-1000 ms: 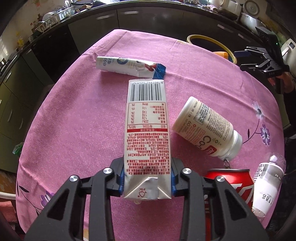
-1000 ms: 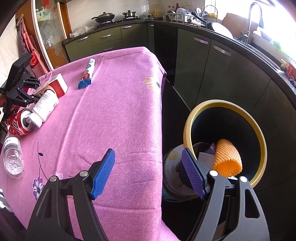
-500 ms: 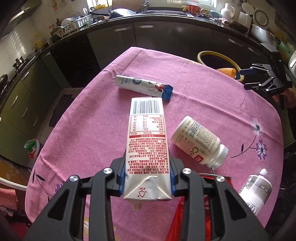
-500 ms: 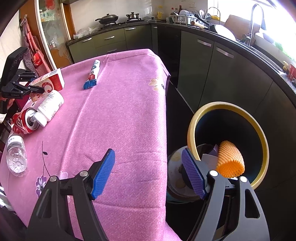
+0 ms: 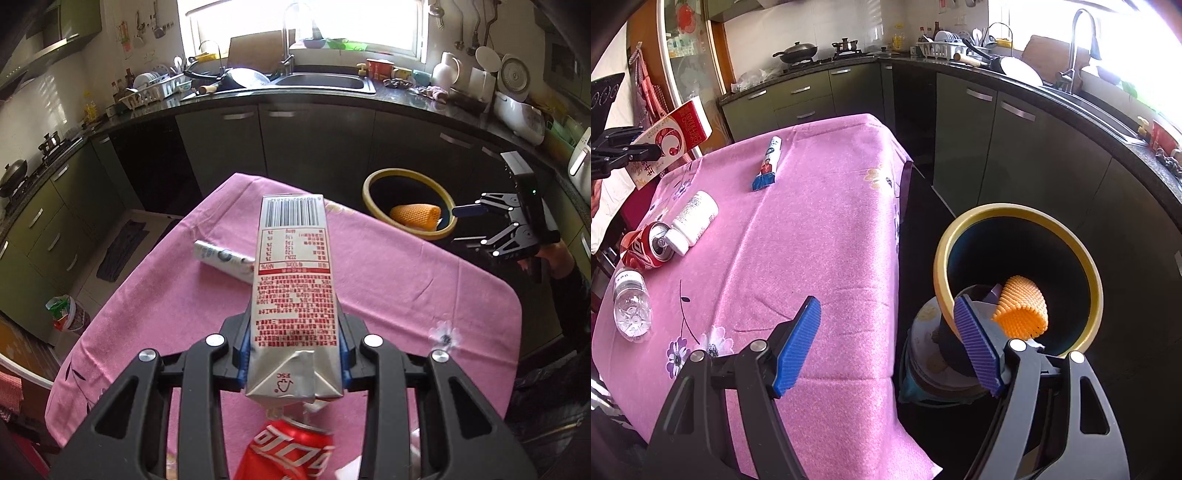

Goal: Collect trash
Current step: 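Carry the milk carton over the bin and open the left gripper, then grasp the white tube with a printed man with the right gripper, then carry the white tube over the bin and open the right gripper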

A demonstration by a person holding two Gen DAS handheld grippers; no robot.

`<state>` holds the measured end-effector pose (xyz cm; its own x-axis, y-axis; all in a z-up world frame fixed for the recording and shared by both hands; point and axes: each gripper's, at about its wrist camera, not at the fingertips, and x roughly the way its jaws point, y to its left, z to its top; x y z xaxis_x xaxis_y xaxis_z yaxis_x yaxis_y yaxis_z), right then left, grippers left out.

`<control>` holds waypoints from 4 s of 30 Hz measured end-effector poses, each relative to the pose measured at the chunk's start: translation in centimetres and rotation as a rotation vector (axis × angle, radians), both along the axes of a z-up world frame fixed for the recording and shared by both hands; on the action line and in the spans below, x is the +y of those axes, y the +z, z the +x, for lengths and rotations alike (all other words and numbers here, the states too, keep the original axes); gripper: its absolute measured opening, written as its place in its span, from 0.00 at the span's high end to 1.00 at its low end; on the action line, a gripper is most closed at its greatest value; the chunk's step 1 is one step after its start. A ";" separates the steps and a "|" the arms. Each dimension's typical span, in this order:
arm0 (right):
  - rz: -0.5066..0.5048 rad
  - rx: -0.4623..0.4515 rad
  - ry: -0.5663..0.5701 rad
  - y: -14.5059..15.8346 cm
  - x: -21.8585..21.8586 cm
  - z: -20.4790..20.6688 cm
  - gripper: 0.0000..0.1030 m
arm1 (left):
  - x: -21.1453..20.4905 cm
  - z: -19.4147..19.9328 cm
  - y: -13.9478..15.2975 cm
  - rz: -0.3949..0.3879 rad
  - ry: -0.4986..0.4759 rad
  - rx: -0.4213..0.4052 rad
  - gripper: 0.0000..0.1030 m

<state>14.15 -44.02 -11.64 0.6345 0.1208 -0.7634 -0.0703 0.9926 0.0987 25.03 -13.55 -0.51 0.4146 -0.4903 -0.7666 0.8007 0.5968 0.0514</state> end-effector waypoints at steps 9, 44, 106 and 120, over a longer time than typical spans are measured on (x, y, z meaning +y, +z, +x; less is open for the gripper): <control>-0.002 -0.014 -0.100 0.2 -5.2 -3.9 0.28 | -13.1 -2.8 0.3 -0.038 -0.162 0.075 0.68; 0.057 -0.013 -0.137 -1.2 -9.4 -6.3 0.28 | -17.4 -7.1 4.9 -0.392 -0.069 -0.005 0.06; 0.005 -0.005 0.134 1.8 10.1 12.7 0.71 | 12.5 -16.1 -1.1 -0.479 0.572 -0.091 0.06; 0.027 0.087 -0.328 -2.7 -12.4 5.0 0.70 | 9.3 -15.8 -1.4 -0.455 0.515 -0.078 0.06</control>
<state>19.11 -56.42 -14.31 0.5755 -0.0580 -0.8157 0.2620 0.9580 0.1167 9.19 -4.24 -1.93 0.7265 -0.4823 -0.4895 0.4137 0.8758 -0.2487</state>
